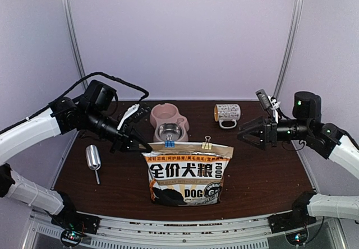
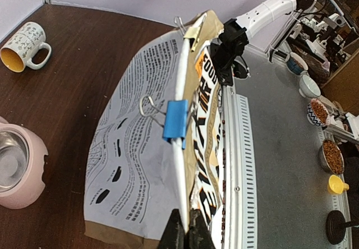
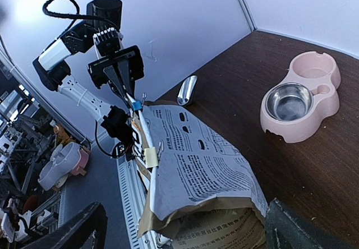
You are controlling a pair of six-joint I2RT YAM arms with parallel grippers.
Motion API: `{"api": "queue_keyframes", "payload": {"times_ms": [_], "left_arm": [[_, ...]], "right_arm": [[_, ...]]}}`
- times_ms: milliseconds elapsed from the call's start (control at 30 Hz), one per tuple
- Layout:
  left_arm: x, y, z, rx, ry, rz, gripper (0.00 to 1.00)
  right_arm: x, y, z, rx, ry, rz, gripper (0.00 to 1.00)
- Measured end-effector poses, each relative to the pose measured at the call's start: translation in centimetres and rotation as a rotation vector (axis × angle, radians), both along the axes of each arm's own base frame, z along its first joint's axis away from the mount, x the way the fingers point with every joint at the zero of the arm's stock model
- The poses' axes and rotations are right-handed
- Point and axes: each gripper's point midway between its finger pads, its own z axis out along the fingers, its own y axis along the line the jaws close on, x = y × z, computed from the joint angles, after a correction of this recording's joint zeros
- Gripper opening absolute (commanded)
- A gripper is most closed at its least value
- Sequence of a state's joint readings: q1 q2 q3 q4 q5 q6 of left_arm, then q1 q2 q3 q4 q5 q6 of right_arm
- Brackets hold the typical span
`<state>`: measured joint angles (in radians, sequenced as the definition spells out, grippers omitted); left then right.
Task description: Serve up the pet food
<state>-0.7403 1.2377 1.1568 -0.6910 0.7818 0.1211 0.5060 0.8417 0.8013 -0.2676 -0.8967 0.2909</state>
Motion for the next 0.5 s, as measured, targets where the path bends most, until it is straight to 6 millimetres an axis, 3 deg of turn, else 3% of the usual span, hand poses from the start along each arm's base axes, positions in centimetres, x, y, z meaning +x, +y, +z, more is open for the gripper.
{"api": "queue_keyframes", "payload": {"times_ms": [167, 333, 500], "left_arm": [[0.0, 0.0, 0.0, -0.001, -0.005, -0.003, 0.00], [0.0, 0.0, 0.0, -0.003, -0.006, -0.007, 0.00], [0.0, 0.0, 0.0, -0.003, -0.008, -0.008, 0.00]], "right_arm": [[0.0, 1.9, 0.4, -0.071, -0.027, 0.080, 0.97], [-0.5, 3.8, -0.1, -0.136, -0.043, 0.166, 0.90], [-1.2, 5.3, -2.2, -0.218, -0.038, 0.242, 0.81]]}}
